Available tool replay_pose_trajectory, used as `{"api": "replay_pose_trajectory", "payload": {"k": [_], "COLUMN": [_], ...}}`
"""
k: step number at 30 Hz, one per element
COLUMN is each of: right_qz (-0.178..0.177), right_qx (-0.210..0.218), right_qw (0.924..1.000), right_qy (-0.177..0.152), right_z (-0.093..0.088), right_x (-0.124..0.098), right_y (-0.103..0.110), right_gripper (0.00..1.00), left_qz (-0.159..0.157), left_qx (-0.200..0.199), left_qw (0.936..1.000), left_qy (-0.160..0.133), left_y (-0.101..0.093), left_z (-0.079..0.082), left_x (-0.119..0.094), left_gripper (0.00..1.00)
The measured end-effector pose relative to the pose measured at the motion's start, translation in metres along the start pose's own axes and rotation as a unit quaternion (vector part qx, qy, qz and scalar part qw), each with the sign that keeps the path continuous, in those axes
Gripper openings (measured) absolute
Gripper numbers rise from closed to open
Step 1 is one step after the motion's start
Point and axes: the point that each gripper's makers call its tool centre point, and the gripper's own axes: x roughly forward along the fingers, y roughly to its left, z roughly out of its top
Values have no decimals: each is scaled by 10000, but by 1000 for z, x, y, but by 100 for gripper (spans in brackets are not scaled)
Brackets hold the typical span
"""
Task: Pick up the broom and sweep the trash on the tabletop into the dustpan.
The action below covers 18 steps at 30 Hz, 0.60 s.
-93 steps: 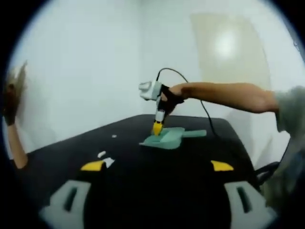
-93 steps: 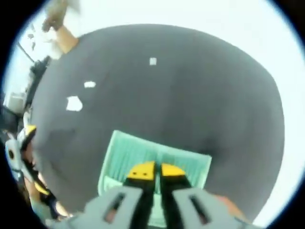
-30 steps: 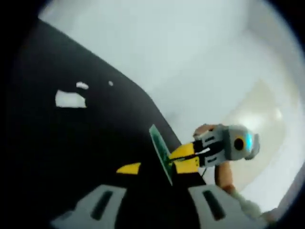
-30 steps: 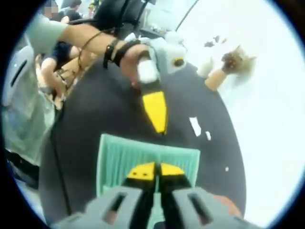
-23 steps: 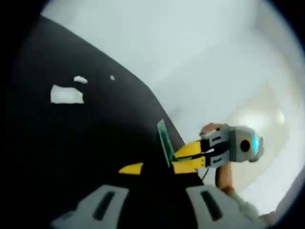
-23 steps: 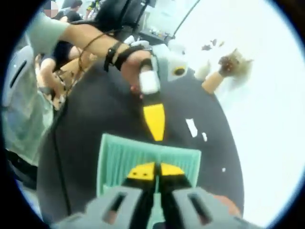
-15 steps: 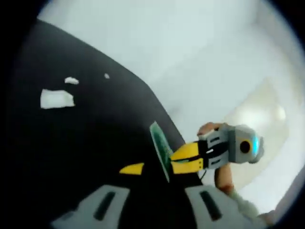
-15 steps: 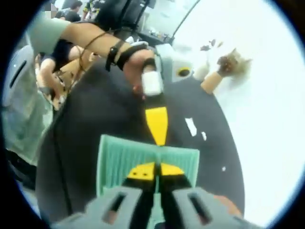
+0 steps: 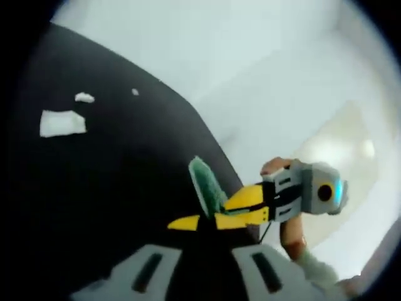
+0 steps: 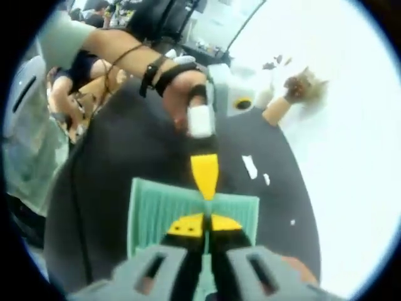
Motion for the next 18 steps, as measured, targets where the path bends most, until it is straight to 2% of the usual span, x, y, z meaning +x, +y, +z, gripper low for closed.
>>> {"api": "replay_pose_trajectory", "payload": {"k": [7,12,13,14,16,17,18], "right_qz": [38,47,50,-82,12,-163,-177], "right_qx": [266,432,528,569,993,938,892], "right_qw": [9993,9983,9974,9949,9880,9891,9900], "right_qy": [-246,-399,-481,-831,-1185,-1123,-1083], "right_z": [-2,-1,-1,9,19,17,16], "right_x": [-6,-7,-8,-10,-25,-32,-35], "right_y": [-7,-9,-12,-19,-27,-38,-39], "right_gripper": [1,1,0,0,0,0,0], "left_qz": [35,110,157,430,265,257,271], "left_qx": [75,99,115,273,224,165,171], "left_qw": [9999,9998,9997,9987,9994,9995,9995], "left_qy": [-86,-133,-143,-24,-87,-89,-69], "left_y": [10,17,20,31,23,23,24], "left_z": [4,0,-2,-7,-4,-2,-2], "left_x": [0,2,2,0,1,2,2], "left_gripper": [2,1,1,1,1,1,1]}}
